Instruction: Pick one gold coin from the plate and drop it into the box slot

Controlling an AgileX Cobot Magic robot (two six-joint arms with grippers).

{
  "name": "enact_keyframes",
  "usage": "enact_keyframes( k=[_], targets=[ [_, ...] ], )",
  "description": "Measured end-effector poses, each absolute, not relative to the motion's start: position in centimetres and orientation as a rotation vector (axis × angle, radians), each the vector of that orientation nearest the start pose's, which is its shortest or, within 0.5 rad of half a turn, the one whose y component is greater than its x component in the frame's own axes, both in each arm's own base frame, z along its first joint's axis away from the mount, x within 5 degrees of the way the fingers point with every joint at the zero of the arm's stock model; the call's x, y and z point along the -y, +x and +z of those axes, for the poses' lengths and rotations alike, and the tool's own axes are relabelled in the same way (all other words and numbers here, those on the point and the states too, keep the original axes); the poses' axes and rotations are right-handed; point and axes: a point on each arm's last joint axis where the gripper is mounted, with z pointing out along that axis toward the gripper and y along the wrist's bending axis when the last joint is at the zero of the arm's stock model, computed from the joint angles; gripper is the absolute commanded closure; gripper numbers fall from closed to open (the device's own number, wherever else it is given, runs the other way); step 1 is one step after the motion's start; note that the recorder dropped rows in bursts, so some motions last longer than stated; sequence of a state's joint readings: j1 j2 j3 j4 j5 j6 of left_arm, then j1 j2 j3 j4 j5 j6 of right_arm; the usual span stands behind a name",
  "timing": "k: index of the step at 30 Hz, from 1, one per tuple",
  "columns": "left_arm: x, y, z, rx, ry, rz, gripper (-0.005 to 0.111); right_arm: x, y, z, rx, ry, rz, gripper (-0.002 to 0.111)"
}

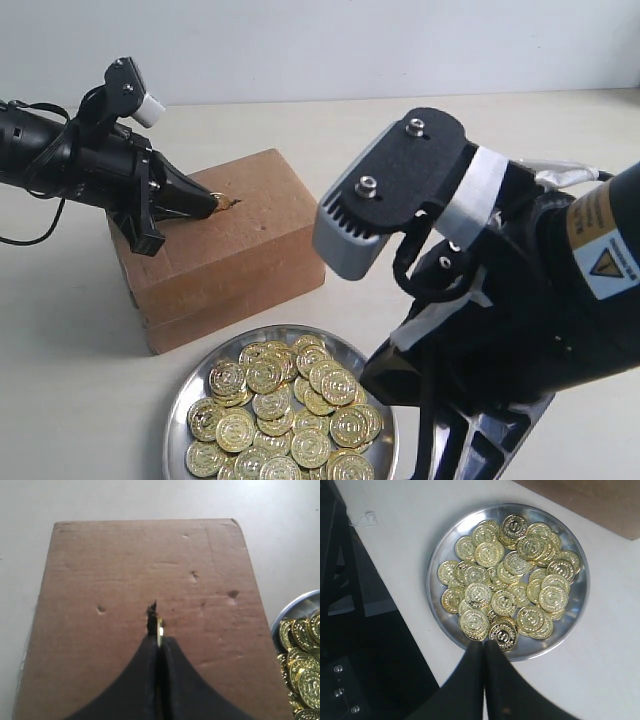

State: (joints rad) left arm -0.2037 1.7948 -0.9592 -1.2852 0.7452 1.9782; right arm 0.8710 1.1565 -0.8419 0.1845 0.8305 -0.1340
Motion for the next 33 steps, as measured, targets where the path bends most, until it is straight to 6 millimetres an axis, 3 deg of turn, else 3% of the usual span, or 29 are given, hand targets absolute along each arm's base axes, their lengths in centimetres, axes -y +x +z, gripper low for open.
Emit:
enact_keyframes(
  k=[2,8,12,14,17,18,22,33],
  targets=[
    [12.6,31.8,17.7,-1.936,1.331,-0.626,0.101,-17.3,13.0,28.4,-2.409,-1.188,0.465,0.108],
    [12.5,31.9,17.7,-1.938,1.327,-0.613,0.064,-17.3,13.0,28.4,-2.409,-1.188,0.465,0.108],
    [12.5,31.9,17.7,-1.94,1.322,-0.605,0.062,-17.3,13.0,28.4,-2.409,-1.188,0.465,0.108],
    [12.4,31.8,18.6,-1.92,1.319,-0.577,0.07,-17.3,13.0,28.4,-2.409,-1.188,0.465,0.108],
    [12.2,31.0,22.4,-1.819,1.306,-0.506,0.103,-17.4,13.1,28.5,-2.391,-1.176,0.472,0.108],
    [12.1,30.5,23.8,-1.781,1.302,-0.483,0.106,-17.5,13.2,28.6,-2.367,-1.169,0.478,0.108],
    [11.7,27.7,29.5,-1.648,1.248,-0.456,0.107,-18.3,14.2,29.5,-2.15,-1.191,0.477,0.108],
    [10.8,20.9,37.2,-1.43,1.199,-0.445,0.107,-19.5,15.9,32.1,-1.785,-1.053,0.482,0.108]
  ],
)
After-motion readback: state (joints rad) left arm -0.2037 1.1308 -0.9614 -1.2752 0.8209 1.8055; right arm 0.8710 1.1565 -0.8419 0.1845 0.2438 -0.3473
